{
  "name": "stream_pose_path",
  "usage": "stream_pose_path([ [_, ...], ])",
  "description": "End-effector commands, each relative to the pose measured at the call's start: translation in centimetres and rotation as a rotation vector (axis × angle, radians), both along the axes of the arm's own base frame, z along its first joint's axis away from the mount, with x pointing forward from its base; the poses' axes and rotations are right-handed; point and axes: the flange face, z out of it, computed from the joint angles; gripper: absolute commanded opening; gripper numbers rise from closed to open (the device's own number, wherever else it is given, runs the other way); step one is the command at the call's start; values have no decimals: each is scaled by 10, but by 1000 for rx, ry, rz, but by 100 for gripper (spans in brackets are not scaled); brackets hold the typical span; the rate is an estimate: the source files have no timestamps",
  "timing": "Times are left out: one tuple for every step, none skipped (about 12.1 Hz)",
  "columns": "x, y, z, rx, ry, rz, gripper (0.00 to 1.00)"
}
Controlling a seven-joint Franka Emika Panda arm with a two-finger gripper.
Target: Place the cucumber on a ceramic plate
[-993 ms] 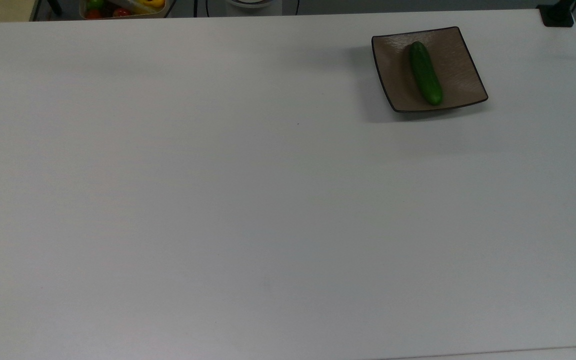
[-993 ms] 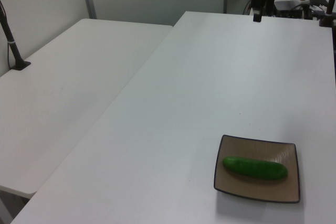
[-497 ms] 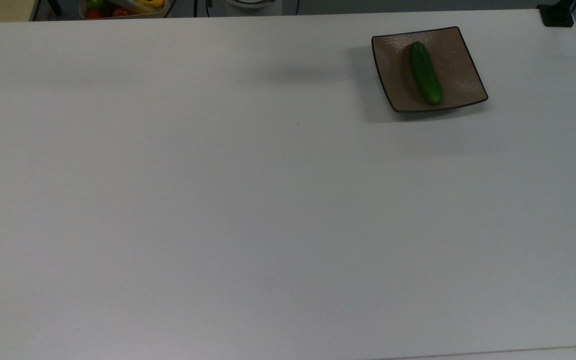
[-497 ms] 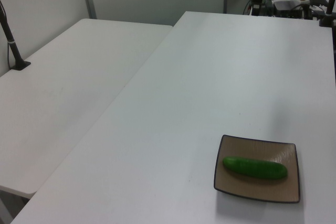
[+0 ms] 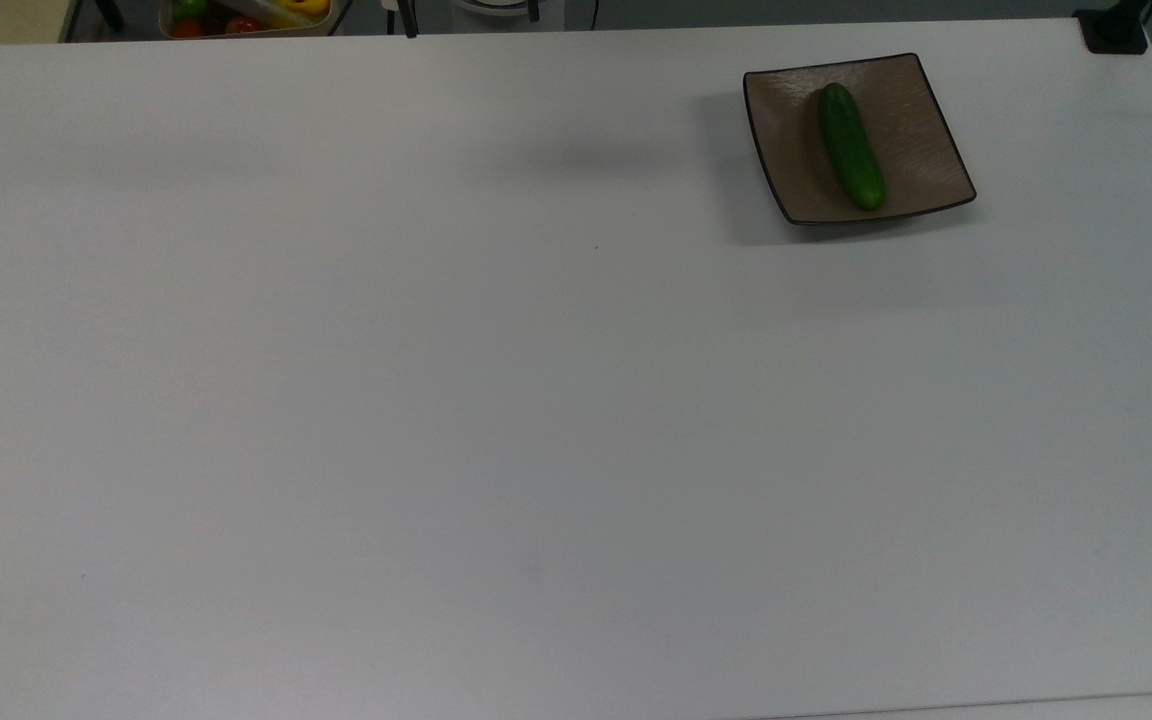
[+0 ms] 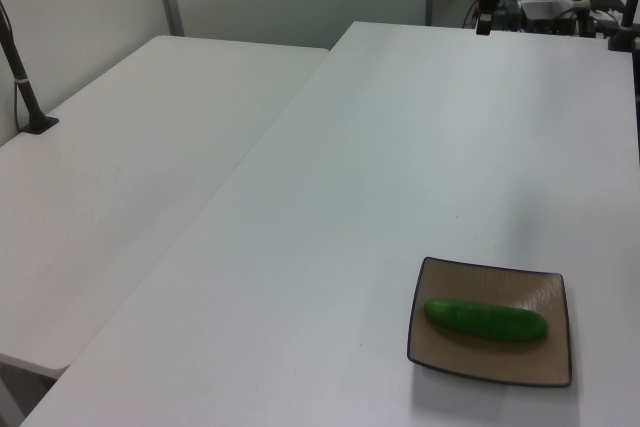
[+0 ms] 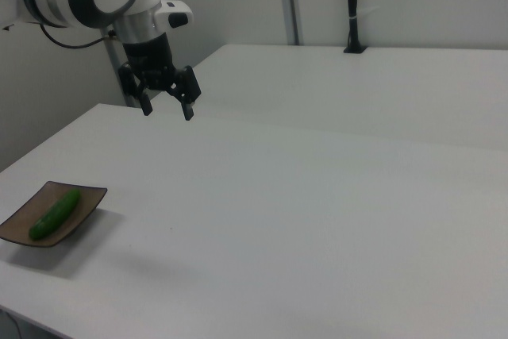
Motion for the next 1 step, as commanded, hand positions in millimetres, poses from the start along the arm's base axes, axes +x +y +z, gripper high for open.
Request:
stream_pose_path([
  [2,3,-6,22,-5,21,100],
])
